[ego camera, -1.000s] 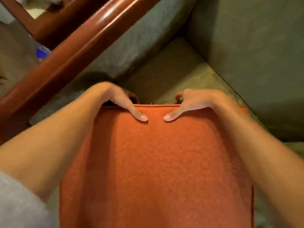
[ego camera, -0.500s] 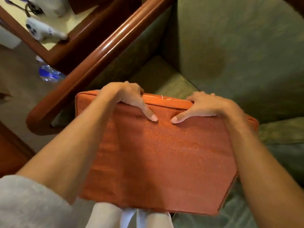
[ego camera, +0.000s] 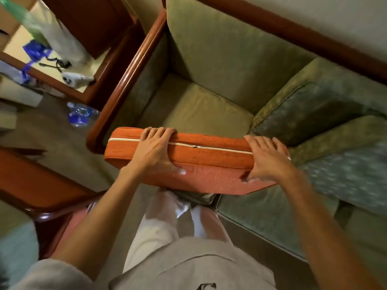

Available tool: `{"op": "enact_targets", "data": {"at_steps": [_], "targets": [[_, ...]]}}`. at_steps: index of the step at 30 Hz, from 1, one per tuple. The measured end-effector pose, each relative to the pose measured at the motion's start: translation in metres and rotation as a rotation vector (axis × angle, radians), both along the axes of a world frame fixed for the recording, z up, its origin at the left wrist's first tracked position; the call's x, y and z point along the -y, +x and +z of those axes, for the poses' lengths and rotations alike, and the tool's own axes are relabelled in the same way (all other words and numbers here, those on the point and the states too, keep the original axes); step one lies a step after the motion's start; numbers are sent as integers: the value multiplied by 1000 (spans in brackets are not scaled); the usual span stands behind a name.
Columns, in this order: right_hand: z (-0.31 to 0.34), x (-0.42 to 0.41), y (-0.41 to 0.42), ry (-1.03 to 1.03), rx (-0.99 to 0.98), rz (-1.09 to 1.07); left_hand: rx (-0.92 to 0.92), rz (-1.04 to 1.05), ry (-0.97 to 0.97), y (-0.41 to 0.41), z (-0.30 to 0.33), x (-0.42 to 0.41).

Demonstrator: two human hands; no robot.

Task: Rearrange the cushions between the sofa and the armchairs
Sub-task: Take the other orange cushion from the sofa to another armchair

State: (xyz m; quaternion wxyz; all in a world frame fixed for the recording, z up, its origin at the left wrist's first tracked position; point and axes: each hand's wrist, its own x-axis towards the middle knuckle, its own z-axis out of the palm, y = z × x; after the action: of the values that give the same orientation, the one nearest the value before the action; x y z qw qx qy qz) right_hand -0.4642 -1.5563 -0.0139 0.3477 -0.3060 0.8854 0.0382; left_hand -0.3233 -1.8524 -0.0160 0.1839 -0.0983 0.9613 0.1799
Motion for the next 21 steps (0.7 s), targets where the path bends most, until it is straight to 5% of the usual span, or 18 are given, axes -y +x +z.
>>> {"op": "enact_targets", "data": {"at_steps": [10,15,21], "targets": [[10,-34,24,10,-105,-117,164,-199,-156,-30,15,-93],[12,-51,66,-14,-188,-172,-26,-425,-40,-39,0,-217],[59,-80,102,-150,-182,-225,-170,-461,83,-17,31,-228]]}}
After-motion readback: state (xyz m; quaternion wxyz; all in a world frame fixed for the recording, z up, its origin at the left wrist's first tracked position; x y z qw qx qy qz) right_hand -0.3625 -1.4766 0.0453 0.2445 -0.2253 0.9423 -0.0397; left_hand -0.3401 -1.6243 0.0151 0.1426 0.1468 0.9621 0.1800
